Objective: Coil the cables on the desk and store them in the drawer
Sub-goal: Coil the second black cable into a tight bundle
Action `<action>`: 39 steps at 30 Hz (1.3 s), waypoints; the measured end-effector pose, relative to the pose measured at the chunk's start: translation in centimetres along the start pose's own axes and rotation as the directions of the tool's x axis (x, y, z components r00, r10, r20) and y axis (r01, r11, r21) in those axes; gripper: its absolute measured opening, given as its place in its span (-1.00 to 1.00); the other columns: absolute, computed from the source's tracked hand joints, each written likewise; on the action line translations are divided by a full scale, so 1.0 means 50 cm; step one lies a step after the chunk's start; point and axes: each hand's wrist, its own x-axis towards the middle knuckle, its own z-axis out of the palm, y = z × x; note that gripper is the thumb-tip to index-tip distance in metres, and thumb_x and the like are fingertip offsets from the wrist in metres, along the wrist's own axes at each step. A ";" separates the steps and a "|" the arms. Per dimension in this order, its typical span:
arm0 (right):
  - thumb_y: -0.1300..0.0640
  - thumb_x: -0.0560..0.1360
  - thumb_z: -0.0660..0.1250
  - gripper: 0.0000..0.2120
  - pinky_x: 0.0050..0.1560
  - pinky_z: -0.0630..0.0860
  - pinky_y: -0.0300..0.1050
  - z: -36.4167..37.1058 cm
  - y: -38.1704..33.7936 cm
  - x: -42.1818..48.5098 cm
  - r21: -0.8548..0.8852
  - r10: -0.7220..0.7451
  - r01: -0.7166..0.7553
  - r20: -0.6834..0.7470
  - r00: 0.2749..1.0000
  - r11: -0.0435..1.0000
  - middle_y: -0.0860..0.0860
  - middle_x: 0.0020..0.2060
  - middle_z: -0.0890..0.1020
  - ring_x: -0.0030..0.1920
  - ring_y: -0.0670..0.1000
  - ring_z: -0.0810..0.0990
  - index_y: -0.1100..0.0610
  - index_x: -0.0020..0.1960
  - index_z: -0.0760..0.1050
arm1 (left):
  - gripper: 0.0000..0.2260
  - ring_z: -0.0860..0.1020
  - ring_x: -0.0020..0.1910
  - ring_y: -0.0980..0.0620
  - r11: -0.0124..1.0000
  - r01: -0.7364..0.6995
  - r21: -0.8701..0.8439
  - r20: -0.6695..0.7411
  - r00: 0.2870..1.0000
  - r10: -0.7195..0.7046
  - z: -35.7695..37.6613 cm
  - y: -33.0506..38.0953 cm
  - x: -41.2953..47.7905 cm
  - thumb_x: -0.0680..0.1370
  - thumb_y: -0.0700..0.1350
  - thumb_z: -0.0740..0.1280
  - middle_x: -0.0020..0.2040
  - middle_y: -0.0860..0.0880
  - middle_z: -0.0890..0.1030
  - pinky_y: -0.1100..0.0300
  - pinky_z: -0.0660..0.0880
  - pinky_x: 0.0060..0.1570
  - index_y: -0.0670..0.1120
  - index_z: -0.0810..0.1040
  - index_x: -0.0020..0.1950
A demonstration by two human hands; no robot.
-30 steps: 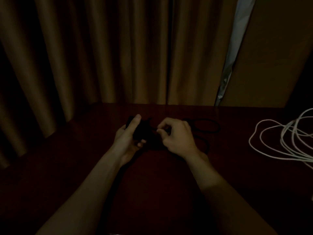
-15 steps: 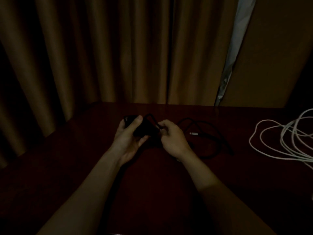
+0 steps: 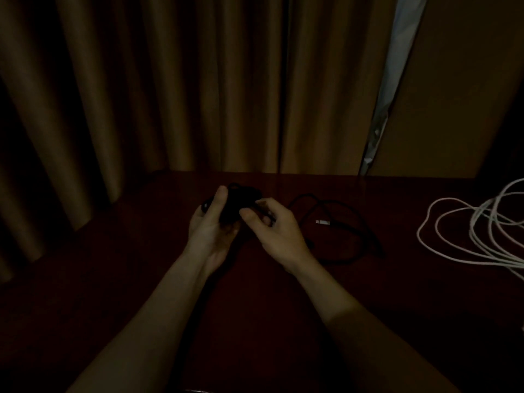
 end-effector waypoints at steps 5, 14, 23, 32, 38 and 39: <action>0.00 0.61 0.41 -0.81 0.09 0.55 -0.26 -0.011 0.005 -0.004 -0.064 -0.005 0.003 -0.028 1.000 0.998 -0.07 -0.11 0.71 -0.03 -0.13 0.68 0.14 0.01 0.61 | -0.41 0.69 0.19 -0.10 0.997 -0.013 0.078 -0.065 0.998 0.018 -0.009 0.003 -0.001 0.44 0.00 0.56 0.20 -0.18 0.71 -0.01 0.60 0.24 -0.26 0.55 0.38; -0.10 0.58 0.37 -0.68 -0.12 0.59 0.13 -0.021 0.012 0.000 -0.063 -0.008 0.006 -0.045 0.999 0.998 0.14 -0.19 0.65 -0.20 0.12 0.65 0.18 -0.04 0.56 | -0.55 0.72 0.03 -0.12 0.928 -0.105 0.357 -0.069 0.988 0.138 -0.028 0.000 0.006 0.23 0.09 0.63 0.04 -0.14 0.73 -0.02 0.67 0.03 -0.14 0.59 -0.07; 0.14 0.64 0.37 -0.91 -0.17 0.56 -0.25 -0.047 0.012 0.005 -0.038 0.044 -0.045 -0.021 0.999 0.998 -0.08 -0.20 0.67 -0.19 -0.16 0.65 0.12 0.02 0.65 | -0.49 0.68 0.16 0.06 0.763 -0.175 0.622 0.133 0.984 0.117 -0.031 -0.002 -0.003 0.36 0.11 0.58 0.21 0.08 0.67 0.08 0.65 0.06 0.12 0.62 0.29; 0.13 0.65 0.34 -0.81 0.12 0.64 -0.14 -0.047 0.010 0.010 -0.137 0.084 -0.083 -0.003 0.996 0.987 -0.08 0.02 0.73 0.05 -0.12 0.70 0.06 0.21 0.67 | -0.69 0.72 -0.03 0.06 0.725 -0.234 0.648 0.223 0.968 0.113 -0.023 -0.006 -0.013 0.52 -0.03 0.52 0.06 0.08 0.70 0.12 0.68 -0.13 0.02 0.56 0.22; 0.17 0.71 0.21 -0.76 0.11 0.63 -0.19 -0.048 0.003 0.011 -0.100 0.161 -0.151 0.109 0.981 0.983 -0.03 0.08 0.71 0.07 -0.13 0.69 0.09 0.27 0.61 | -0.61 0.66 -0.02 0.19 0.627 -0.347 0.697 0.222 0.937 0.271 -0.016 -0.026 -0.011 0.53 -0.15 0.53 0.09 0.04 0.61 0.33 0.58 -0.17 -0.07 0.42 0.26; 0.16 0.71 0.22 -0.76 0.06 0.60 -0.28 -0.048 -0.001 0.010 -0.066 0.190 -0.182 0.131 0.973 0.981 -0.04 0.08 0.71 0.05 -0.17 0.68 0.11 0.27 0.61 | -0.56 0.64 0.00 0.20 0.588 -0.349 0.729 0.214 0.933 0.289 -0.020 -0.027 -0.008 0.52 -0.10 0.56 0.10 0.07 0.59 0.32 0.59 -0.16 -0.02 0.40 0.26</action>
